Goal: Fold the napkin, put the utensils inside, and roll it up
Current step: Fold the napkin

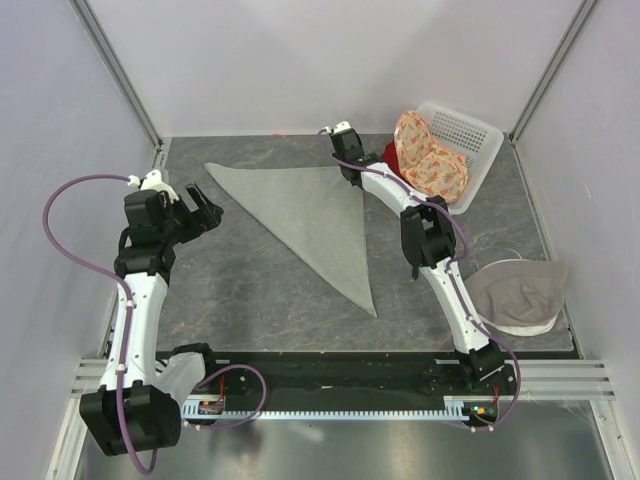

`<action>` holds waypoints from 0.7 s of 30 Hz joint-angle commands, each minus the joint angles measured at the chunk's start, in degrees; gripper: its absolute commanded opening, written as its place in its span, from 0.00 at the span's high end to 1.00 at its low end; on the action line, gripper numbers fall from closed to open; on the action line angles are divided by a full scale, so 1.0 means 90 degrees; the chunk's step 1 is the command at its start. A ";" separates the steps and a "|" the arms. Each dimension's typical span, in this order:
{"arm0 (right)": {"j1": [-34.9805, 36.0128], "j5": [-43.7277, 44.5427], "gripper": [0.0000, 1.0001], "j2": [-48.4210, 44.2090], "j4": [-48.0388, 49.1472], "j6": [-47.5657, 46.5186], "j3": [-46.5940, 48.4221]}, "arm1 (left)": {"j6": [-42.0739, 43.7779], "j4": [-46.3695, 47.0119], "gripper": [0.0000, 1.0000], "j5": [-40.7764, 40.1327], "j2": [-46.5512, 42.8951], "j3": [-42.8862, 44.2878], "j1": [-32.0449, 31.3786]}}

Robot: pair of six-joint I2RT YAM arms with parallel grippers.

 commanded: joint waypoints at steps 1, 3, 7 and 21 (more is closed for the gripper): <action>-0.0024 -0.0165 0.76 -0.0507 0.0104 -0.0013 -0.0065 | 0.0153 0.0231 0.00 0.0045 -0.0039 0.0000 0.0036; -0.0005 -0.0478 0.66 -0.0810 0.0162 -0.0023 -0.0221 | 0.0153 0.0221 0.00 0.0045 -0.0039 0.0000 0.0026; 0.0112 -0.0645 0.48 -0.1288 0.0260 -0.0062 -0.0427 | 0.0153 0.0231 0.00 0.0074 -0.0068 0.0000 0.0036; 0.0454 -0.1014 0.31 -0.4451 0.0318 0.0815 -0.3626 | 0.0045 0.0318 0.00 0.0415 -0.0254 -0.0088 0.0026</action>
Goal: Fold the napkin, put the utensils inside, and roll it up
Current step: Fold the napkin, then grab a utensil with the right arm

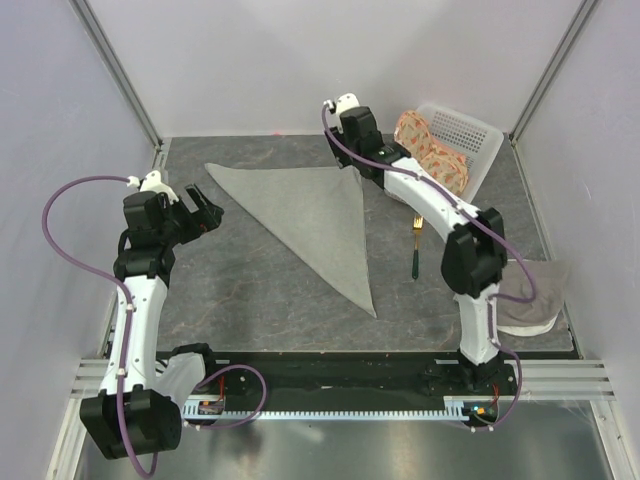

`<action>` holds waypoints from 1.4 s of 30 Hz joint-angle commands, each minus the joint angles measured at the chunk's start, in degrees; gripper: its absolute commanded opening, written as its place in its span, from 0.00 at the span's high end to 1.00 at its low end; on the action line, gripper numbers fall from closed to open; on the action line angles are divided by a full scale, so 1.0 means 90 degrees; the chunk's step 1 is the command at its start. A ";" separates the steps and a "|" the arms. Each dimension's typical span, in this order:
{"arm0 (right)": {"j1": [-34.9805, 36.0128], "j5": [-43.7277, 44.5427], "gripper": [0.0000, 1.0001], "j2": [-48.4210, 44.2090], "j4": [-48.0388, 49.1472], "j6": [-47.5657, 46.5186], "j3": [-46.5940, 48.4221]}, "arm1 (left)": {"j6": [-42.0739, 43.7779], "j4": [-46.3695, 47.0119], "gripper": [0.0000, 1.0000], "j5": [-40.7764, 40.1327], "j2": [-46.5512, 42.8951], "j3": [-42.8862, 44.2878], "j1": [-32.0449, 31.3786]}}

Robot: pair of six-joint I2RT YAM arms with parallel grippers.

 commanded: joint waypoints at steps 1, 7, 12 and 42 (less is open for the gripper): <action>0.0012 -0.0455 0.32 -0.1478 0.0041 0.0945 -0.1999 | 0.0009 0.0321 0.00 0.0418 -0.0162 -0.0069 0.0026; -0.0017 -0.0699 0.34 -0.3334 0.0267 0.2000 -0.5028 | -0.0060 0.0389 0.00 0.0682 -0.0133 -0.0118 0.0026; -0.0348 -0.0797 0.35 -0.4489 0.0267 0.2461 -0.6760 | -0.0050 0.0380 0.01 0.0673 -0.0123 -0.0108 0.0016; -0.1589 -0.2115 0.79 -0.3339 0.0618 0.2550 -0.7662 | -0.0060 0.0399 0.01 0.0751 -0.0142 -0.0118 0.0026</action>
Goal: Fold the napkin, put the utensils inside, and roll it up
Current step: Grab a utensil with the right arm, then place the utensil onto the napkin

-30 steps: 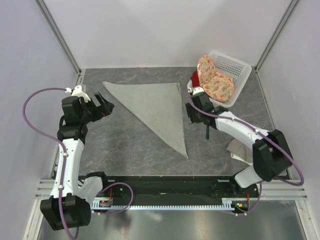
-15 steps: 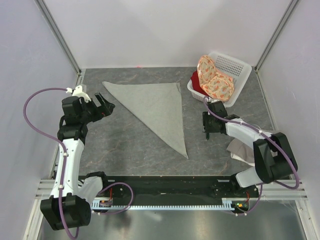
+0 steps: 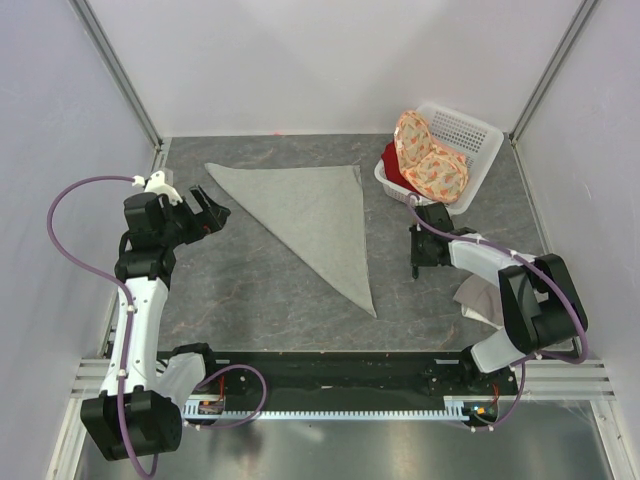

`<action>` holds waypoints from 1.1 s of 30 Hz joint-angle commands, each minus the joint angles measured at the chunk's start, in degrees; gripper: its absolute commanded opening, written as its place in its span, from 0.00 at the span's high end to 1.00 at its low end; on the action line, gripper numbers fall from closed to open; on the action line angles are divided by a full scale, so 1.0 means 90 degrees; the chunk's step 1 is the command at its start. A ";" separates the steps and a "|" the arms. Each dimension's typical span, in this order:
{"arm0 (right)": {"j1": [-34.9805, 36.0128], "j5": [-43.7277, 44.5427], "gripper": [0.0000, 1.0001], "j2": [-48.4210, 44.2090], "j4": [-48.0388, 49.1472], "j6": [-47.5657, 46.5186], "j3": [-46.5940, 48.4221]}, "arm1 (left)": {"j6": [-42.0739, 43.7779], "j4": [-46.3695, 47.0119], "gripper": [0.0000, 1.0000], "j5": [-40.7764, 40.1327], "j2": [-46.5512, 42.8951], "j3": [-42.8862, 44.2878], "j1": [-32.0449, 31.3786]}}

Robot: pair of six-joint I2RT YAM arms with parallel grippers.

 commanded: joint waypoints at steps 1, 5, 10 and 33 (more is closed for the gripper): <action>-0.0011 -0.0432 0.83 0.0256 0.0009 -0.0164 -0.0075 | -0.0057 0.0239 0.01 0.0112 -0.0060 0.0011 0.0026; 0.0028 -0.1008 1.00 0.0042 -0.0060 -0.0660 -0.0143 | -0.0067 0.0239 0.01 0.0171 -0.0040 0.0011 0.0026; 0.0184 -0.1701 1.00 -0.0554 -0.0216 -0.0877 -0.0241 | -0.0097 0.0249 0.01 0.0180 -0.0031 0.0001 0.0026; 0.2128 -0.2806 1.00 0.2715 -0.1329 -0.1667 0.4503 | -0.0126 0.0288 0.01 0.0278 -0.0040 -0.0009 0.0026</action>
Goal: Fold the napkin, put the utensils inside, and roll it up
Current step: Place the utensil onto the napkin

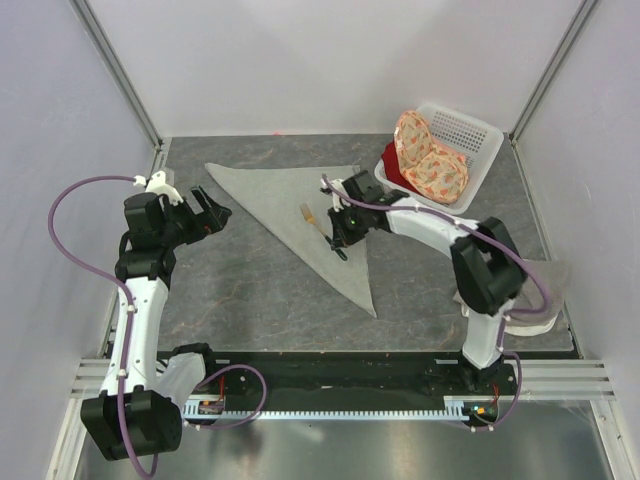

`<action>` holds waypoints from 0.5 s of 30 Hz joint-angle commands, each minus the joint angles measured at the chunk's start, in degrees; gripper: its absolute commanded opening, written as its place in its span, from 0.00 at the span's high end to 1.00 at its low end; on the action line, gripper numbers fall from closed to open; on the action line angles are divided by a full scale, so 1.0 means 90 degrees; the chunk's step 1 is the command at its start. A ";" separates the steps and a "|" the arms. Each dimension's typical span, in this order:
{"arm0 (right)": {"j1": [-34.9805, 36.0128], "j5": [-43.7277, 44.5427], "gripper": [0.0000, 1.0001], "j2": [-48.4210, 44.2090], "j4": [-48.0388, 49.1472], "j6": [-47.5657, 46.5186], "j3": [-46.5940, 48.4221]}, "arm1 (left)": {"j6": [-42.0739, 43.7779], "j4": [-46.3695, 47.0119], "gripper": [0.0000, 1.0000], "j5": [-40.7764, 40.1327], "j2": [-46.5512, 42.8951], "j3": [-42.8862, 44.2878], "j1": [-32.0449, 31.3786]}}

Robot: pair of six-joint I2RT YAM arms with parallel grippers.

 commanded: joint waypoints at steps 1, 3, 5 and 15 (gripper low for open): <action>0.0231 -0.0404 1.00 0.0936 -0.0360 -0.0330 0.1243 | -0.0114 0.0273 0.01 0.0159 -0.0040 0.0004 0.0016; 0.0280 -0.0502 1.00 0.1405 -0.0536 -0.0378 0.1780 | -0.0123 0.0273 0.01 0.0179 -0.0011 0.0003 0.0016; 0.0358 -0.0531 1.00 0.1785 -0.0682 -0.0398 0.2228 | -0.0114 0.0273 0.01 0.0198 -0.0011 0.0004 0.0016; 0.0476 -0.0590 1.00 0.2675 -0.0946 -0.0330 0.3256 | -0.0133 0.0273 0.01 0.0276 0.0038 0.0023 0.0016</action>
